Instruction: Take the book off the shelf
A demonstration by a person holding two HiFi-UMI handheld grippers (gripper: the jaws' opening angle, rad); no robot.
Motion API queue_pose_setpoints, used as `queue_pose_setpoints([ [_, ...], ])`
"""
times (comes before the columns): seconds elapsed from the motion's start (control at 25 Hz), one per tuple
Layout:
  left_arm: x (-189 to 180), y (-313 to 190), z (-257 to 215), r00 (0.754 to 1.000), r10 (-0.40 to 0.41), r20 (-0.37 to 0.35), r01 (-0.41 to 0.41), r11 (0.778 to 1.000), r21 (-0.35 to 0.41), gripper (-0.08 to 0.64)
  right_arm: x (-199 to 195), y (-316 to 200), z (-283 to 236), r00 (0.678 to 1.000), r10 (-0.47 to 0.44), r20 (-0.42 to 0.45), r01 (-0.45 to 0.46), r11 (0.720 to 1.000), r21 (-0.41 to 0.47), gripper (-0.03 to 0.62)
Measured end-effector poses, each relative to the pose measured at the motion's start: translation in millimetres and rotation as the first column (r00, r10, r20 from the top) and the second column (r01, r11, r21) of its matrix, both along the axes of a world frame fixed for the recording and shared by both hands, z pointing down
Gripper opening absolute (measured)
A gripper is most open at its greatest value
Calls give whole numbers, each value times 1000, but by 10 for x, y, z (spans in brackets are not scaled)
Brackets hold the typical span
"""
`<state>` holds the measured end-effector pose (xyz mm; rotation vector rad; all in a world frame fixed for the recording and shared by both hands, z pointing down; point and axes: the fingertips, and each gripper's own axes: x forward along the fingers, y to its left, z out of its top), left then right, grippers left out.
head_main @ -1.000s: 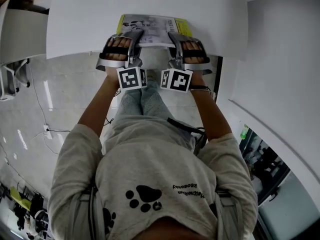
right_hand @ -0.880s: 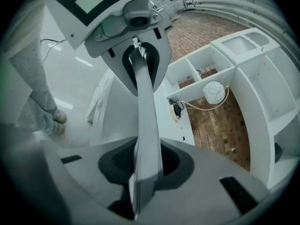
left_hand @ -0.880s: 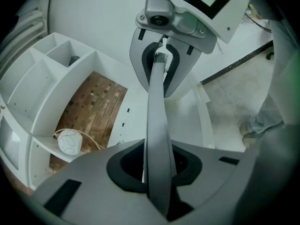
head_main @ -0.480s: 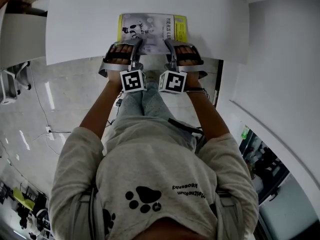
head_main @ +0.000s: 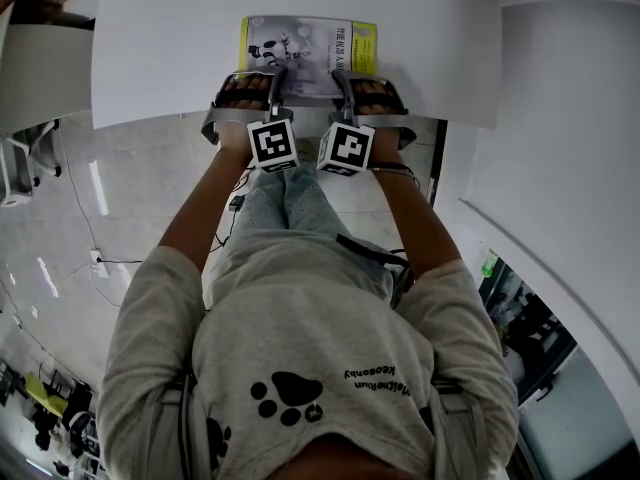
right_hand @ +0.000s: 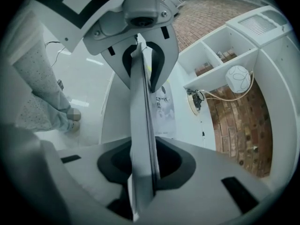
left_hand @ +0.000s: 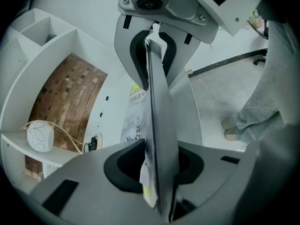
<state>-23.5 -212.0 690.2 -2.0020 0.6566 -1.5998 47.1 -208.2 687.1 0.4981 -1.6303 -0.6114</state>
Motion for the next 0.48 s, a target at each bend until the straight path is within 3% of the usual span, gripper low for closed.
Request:
queue_pose_setpoints([
  [0.2, -24, -3, -5, 999, -36, -1, 35, 999, -29, 144, 29, 52, 35, 999, 35, 11, -34, 995, -94, 146],
  [0.48, -57, 84, -4, 999, -44, 17, 45, 996, -73, 227, 97, 146, 107, 999, 51, 13, -49, 990, -136, 209],
])
